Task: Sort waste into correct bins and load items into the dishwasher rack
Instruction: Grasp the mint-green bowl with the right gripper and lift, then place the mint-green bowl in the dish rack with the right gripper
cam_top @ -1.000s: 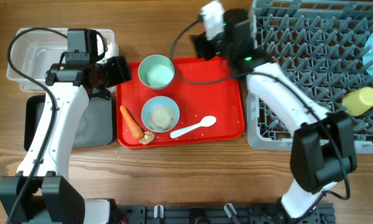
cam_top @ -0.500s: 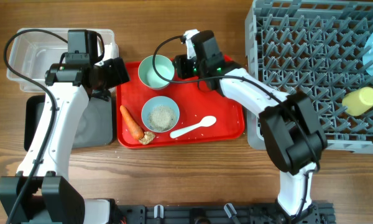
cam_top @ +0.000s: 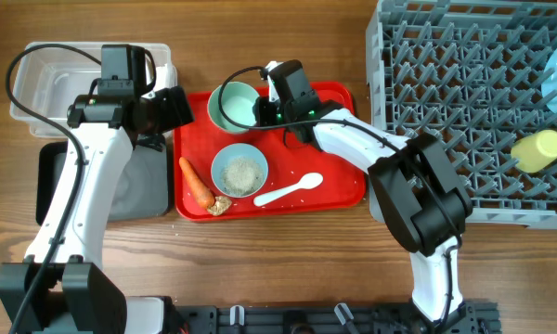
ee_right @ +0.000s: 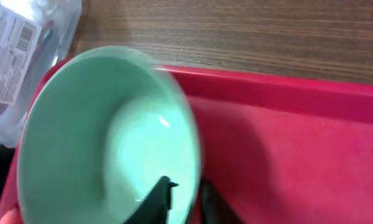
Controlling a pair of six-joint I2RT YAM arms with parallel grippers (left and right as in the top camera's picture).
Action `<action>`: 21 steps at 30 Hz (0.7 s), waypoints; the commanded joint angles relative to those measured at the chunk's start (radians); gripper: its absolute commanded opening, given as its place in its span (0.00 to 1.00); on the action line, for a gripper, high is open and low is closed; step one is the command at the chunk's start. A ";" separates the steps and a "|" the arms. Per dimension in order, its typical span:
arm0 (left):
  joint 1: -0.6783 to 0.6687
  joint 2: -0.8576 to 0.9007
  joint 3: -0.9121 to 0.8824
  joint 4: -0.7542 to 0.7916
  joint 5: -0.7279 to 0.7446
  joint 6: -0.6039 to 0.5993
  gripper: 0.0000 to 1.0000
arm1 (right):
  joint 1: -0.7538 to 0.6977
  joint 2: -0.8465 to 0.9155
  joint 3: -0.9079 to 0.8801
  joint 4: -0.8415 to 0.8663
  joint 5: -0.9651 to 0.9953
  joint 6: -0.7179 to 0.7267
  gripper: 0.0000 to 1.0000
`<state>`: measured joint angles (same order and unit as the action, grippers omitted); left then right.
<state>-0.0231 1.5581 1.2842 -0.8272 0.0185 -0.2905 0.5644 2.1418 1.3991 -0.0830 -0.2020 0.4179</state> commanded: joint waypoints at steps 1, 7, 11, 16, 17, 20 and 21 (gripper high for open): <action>0.008 0.004 0.010 -0.001 -0.016 -0.009 0.91 | 0.005 0.021 0.020 -0.010 -0.002 0.013 0.05; 0.008 0.004 0.010 -0.001 -0.016 -0.009 0.91 | 0.005 0.019 0.021 -0.009 0.075 0.009 0.04; 0.008 0.004 0.010 -0.001 -0.016 -0.009 0.91 | -0.010 -0.003 0.023 -0.008 0.179 -0.005 0.04; 0.008 0.004 0.010 -0.001 -0.016 -0.009 0.91 | -0.072 -0.101 0.024 -0.005 0.261 -0.106 0.04; 0.008 0.004 0.010 -0.001 -0.016 -0.009 0.91 | -0.089 -0.127 0.023 -0.006 0.285 -0.127 0.04; 0.008 0.004 0.010 -0.001 -0.016 -0.009 0.92 | -0.142 -0.214 0.023 -0.008 0.363 -0.216 0.04; 0.008 0.004 0.010 -0.001 -0.016 -0.009 0.92 | -0.160 -0.244 0.023 -0.008 0.395 -0.253 0.04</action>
<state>-0.0231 1.5581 1.2842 -0.8272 0.0185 -0.2905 0.4564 2.0304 1.3998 -0.1009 0.0547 0.2893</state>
